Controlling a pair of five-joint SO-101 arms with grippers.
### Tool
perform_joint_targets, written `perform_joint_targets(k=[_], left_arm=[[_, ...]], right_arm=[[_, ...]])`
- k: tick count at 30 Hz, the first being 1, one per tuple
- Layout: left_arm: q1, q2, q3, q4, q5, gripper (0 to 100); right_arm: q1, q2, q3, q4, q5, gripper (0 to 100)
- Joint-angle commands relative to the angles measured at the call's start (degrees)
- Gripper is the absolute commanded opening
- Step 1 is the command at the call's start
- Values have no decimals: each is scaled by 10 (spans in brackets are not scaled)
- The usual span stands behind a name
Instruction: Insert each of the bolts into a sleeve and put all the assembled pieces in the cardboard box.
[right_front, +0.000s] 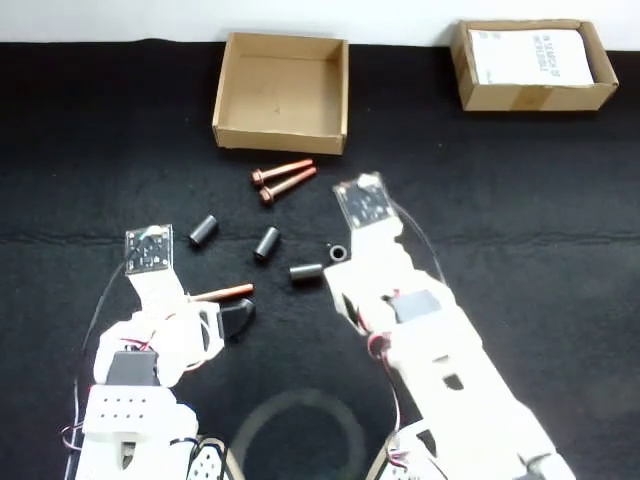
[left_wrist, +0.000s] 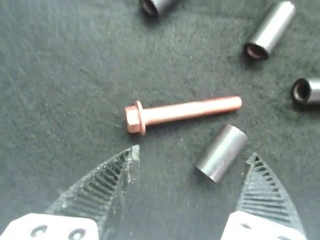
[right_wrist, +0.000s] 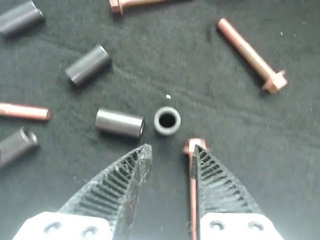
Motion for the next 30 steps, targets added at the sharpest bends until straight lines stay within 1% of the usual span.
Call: perform_joint_targets(k=[1,4,7,9,15,19,23,28,30], left_arm=[[3,-5,4,-33,1,326],[7,-5,6,-33,1,326],[7,-5,7,-33,1,326],[5,-5,7,-33,1,326],[4,-8,7,-33,1,326],[4,-8,7,-33,1,326],[4,-8,7,-33,1,326],[4,-8,14,-36,1,326],[4,-8,14,-36,1,326]], right_arm=[[-39,53,-47,-12,-4,130],[-80,73,-48,-13,-4,130],[-88,88,-53,-15,-4,130],[-84,107,-54,-27,-4,130],[-38,164,-55,-107,-1,130],[-17,187,-55,-121,0,130],[-14,202,-55,-125,0,130],[-15,238,-56,-199,0,130],[-15,261,-72,-213,0,130]])
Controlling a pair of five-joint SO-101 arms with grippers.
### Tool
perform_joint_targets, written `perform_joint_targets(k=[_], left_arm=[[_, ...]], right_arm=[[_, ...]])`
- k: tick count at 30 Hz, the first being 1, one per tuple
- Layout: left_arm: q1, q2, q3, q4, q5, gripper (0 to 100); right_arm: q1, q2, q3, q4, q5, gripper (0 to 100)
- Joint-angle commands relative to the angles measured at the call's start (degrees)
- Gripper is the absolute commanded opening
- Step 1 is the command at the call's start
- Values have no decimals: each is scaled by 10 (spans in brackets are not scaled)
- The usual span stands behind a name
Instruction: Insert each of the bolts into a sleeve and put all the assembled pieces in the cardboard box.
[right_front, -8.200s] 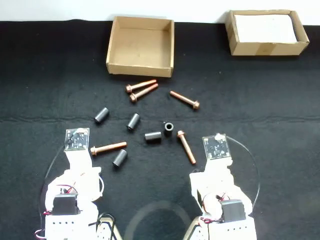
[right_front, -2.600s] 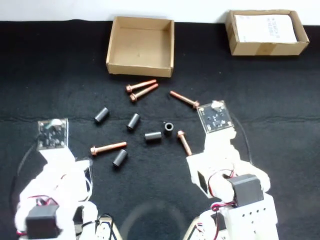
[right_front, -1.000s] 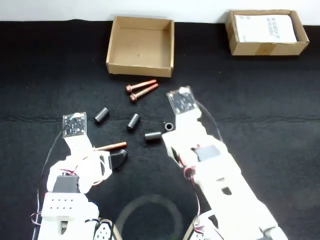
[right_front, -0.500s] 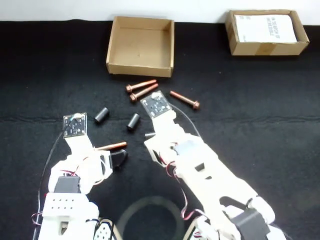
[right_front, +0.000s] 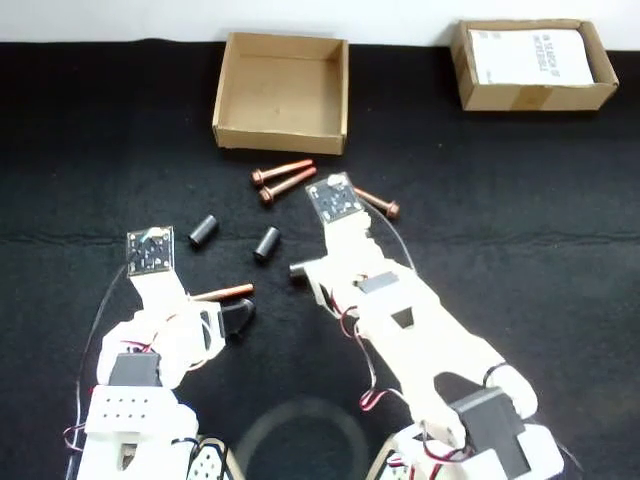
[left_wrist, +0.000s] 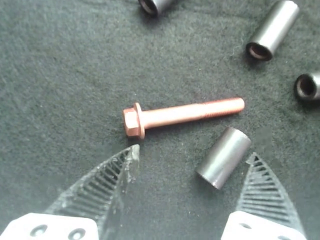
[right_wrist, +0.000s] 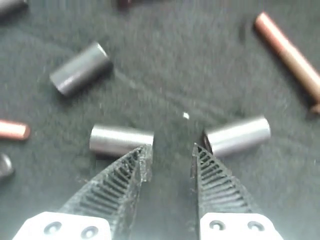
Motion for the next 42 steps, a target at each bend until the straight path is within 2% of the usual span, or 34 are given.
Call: perform_joint_targets(k=[1,7,10,20,24,27,36,42], left_arm=[[4,-8,-2,-11,0,326],[4,-9,-1,-11,0,326],[4,-9,-1,-11,0,326],[4,-9,-1,-11,0,326],[4,-9,-1,-11,0,326],[4,-9,0,-11,0,326],[4,-9,0,-11,0,326],[4,-9,0,-11,0,326]], right_arm=[[5,36,-45,-24,1,130],[6,119,-117,-22,-1,129],[6,138,-125,-22,-2,85],[7,138,-126,-26,1,62],[15,138,-144,-22,1,3],[24,118,-150,-18,1,7],[7,-35,-217,222,-2,7],[-35,-69,-233,392,2,7]])
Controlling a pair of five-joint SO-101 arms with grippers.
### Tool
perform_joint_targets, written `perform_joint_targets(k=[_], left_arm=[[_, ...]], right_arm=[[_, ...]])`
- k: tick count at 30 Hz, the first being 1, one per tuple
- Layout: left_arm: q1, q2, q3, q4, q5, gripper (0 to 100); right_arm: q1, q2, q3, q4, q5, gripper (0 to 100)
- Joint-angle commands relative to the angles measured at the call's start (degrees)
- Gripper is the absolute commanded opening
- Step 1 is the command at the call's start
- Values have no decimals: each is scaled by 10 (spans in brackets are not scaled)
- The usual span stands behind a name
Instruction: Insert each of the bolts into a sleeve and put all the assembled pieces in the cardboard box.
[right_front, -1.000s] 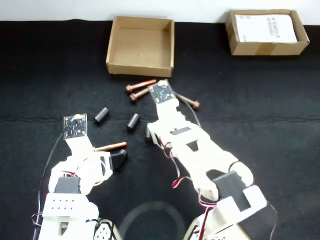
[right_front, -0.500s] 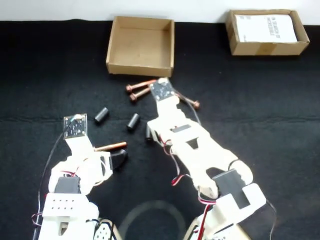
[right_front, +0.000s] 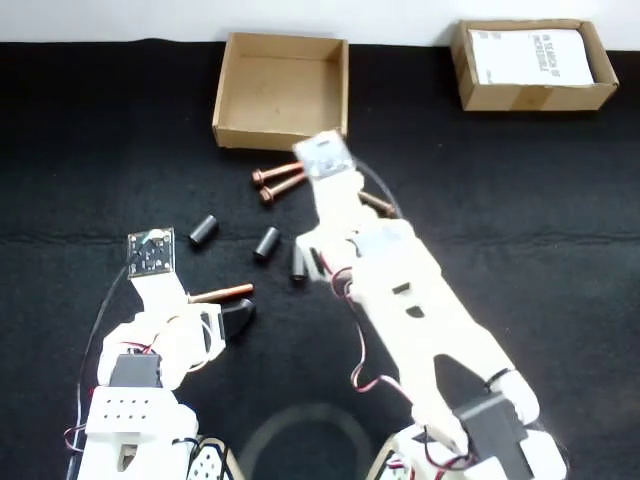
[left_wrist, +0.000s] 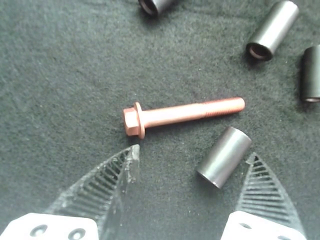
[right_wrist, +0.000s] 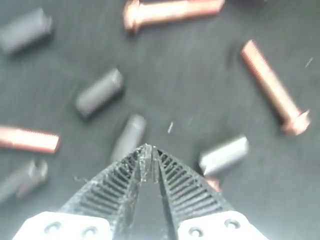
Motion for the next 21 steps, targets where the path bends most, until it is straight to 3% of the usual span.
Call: perform_joint_targets(k=[1,4,10,15,21], left_arm=[[4,-6,-3,-11,0,326],[4,-6,-3,-11,0,326],[4,-5,-3,-11,0,326],[4,-5,-3,-10,0,326],[4,-5,-3,-10,0,326]], right_arm=[[-22,-29,-28,74,1,7],[-17,-12,-28,84,1,34],[67,41,-59,41,-5,101],[86,95,-117,44,-106,101],[80,159,-152,44,-121,101]])
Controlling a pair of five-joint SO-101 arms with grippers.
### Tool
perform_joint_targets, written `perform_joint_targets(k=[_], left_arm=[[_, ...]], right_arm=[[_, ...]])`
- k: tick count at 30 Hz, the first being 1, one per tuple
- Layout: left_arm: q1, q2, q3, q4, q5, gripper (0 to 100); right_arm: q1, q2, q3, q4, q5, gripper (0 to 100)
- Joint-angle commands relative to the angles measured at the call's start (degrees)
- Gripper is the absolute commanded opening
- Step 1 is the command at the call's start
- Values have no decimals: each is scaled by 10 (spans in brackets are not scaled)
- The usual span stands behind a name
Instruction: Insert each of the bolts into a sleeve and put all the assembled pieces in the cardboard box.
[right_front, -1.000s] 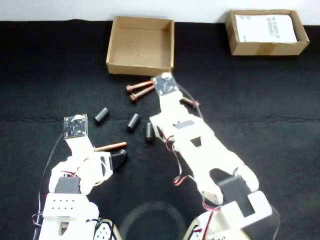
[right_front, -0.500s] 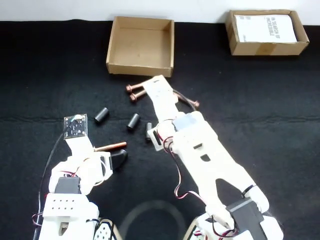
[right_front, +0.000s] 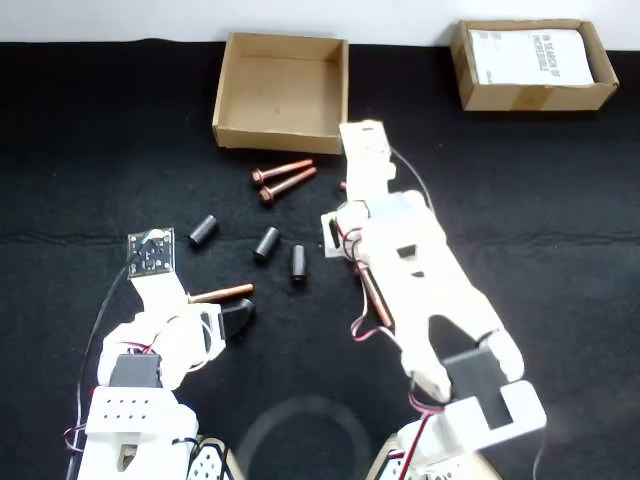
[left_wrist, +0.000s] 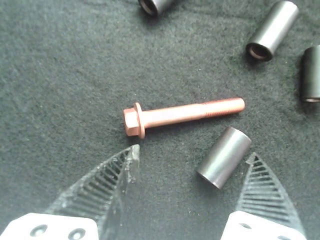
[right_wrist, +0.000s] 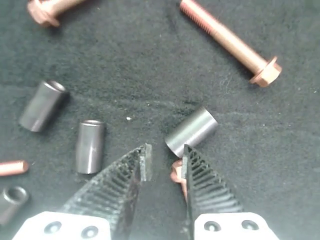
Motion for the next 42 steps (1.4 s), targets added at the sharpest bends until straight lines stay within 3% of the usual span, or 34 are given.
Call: perform_joint_targets(k=[1,21,30,42], left_arm=[[4,-5,-3,-10,0,326],[7,-5,-3,-10,0,326],[7,-5,-2,-9,0,326],[7,-5,-2,-9,0,326]], right_arm=[[5,22,-37,-4,-8,101],[36,35,-32,-22,-4,101],[32,150,-86,-33,-6,103],[23,166,-97,-36,-4,87]])
